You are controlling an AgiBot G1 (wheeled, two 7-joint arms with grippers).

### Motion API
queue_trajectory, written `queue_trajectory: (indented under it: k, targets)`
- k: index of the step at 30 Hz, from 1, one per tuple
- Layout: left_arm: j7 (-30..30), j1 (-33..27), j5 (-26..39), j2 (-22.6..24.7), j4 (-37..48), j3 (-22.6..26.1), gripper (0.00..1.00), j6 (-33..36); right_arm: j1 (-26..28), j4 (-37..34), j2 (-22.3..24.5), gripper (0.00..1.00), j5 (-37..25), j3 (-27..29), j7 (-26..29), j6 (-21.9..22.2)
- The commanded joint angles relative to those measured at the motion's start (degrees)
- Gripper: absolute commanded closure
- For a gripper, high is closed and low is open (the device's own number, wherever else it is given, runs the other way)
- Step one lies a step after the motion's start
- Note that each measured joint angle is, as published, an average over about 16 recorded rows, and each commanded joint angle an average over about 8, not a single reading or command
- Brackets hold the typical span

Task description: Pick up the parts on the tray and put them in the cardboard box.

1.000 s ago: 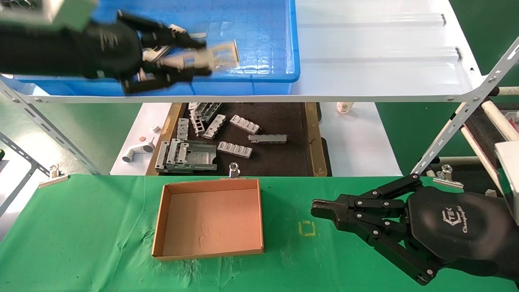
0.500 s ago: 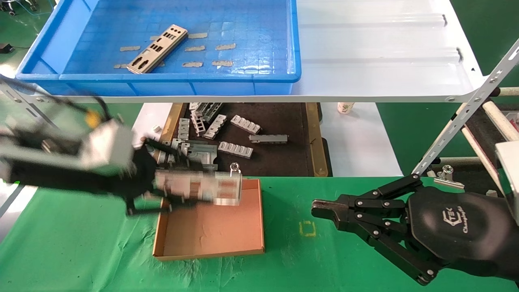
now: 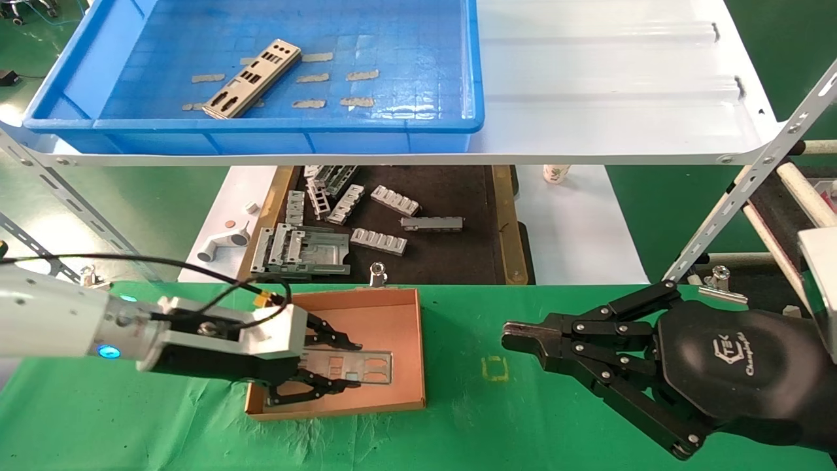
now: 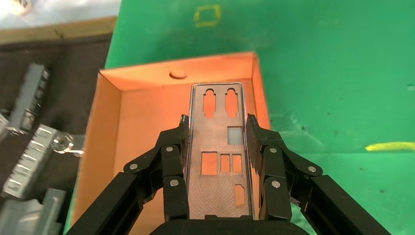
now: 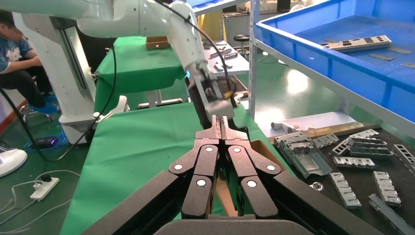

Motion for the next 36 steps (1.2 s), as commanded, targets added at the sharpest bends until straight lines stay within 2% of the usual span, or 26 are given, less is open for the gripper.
queue_trajectory:
  k: [1, 11, 12, 13, 19, 21, 36]
  targets:
    - [0.58, 1.26, 0.33, 0.82, 0.65, 0.09, 1.00, -1.98, 0.00, 0.00, 0.00, 1.00, 0.00, 0.00, 0.00, 0.00]
    - [5.03, 2.14, 0.87, 6.17, 9.04, -0.28, 1.00, -7.41, 0.00, 0.00, 0.00, 1.00, 0.00, 0.00, 0.00, 0.00]
    - [5.47, 2.08, 0.90, 6.65, 9.94, -0.32, 0.97, -7.76, 0.00, 0.00, 0.00, 1.00, 0.00, 0.00, 0.00, 0.00]
    - [5.89, 2.02, 0.90, 7.09, 10.79, -0.36, 0.90, -7.99, 0.00, 0.00, 0.00, 1.00, 0.00, 0.00, 0.00, 0.00]
    - [8.21, 1.38, 0.80, 9.31, 15.61, -0.48, 0.15, -7.94, 0.00, 0.00, 0.00, 1.00, 0.00, 0.00, 0.00, 0.00]
    - [8.90, 1.06, 0.85, 9.99, 17.20, -0.45, 0.00, -7.79, 0.00, 0.00, 0.00, 1.00, 0.00, 0.00, 0.00, 0.00]
    - [13.95, -1.41, 0.78, 13.42, 26.24, -0.53, 0.00, -5.62, 0.00, 0.00, 0.00, 1.00, 0.00, 0.00, 0.00, 0.00]
